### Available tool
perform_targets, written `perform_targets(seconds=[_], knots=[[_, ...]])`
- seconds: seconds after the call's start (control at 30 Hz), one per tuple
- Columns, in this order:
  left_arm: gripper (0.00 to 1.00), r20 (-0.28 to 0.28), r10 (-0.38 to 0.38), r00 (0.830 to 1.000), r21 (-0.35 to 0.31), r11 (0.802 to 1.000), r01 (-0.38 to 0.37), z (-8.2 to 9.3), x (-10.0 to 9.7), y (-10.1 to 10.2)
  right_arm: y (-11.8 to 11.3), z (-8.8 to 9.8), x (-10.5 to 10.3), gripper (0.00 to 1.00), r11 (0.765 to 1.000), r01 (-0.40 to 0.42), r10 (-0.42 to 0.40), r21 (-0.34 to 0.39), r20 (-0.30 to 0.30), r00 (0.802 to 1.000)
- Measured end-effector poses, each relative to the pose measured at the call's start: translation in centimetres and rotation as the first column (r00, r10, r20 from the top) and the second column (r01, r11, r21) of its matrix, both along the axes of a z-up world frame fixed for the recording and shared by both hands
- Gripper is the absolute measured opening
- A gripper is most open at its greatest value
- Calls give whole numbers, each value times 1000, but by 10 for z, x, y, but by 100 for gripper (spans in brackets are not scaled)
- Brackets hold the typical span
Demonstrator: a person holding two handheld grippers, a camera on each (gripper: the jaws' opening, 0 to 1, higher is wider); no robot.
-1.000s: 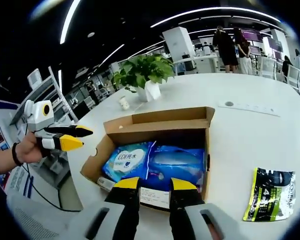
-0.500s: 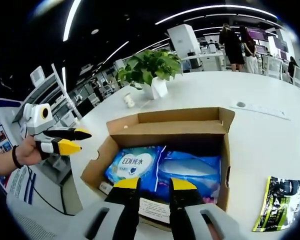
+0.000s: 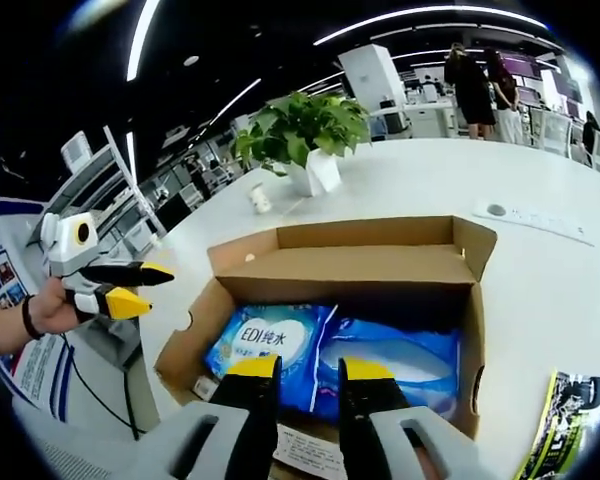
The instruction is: Operate the shoe box by opening the lid, removing the specified soft item, and placing it in the target area until the item is outside and the box remains undamaged.
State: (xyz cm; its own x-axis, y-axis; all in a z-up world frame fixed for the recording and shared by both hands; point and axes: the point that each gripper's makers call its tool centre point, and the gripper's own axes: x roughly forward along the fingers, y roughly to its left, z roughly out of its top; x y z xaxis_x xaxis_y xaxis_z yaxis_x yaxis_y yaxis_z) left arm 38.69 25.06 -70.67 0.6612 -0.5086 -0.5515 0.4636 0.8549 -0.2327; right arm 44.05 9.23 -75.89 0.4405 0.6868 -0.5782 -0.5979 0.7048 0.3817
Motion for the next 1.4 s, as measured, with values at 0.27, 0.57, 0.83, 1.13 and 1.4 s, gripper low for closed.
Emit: perform_targets(seconds=[0.27, 0.57, 0.83, 1.13, 1.4], knots=[[45, -1, 5, 1000, 0, 1000, -5, 0, 1, 7, 13, -6, 5, 19, 1000, -12, 12, 4, -14, 1000], [45, -2, 25, 1000, -4, 1000, -25, -3, -2, 22, 28, -14, -1, 19, 1000, -19, 19, -1, -39, 999], [45, -12, 46, 999, -3, 999, -46, -7, -9, 34, 36, -22, -6, 19, 999, -27, 25, -19, -63, 998], [44, -27, 56, 998, -8, 998, -56, -12, -15, 37, 42, -27, -13, 18, 999, -31, 27, -37, -94, 995], [44, -29, 61, 998, -13, 998, -61, -13, -16, 36, 39, -28, -14, 9, 997, -7, -1, -80, -89, 996]])
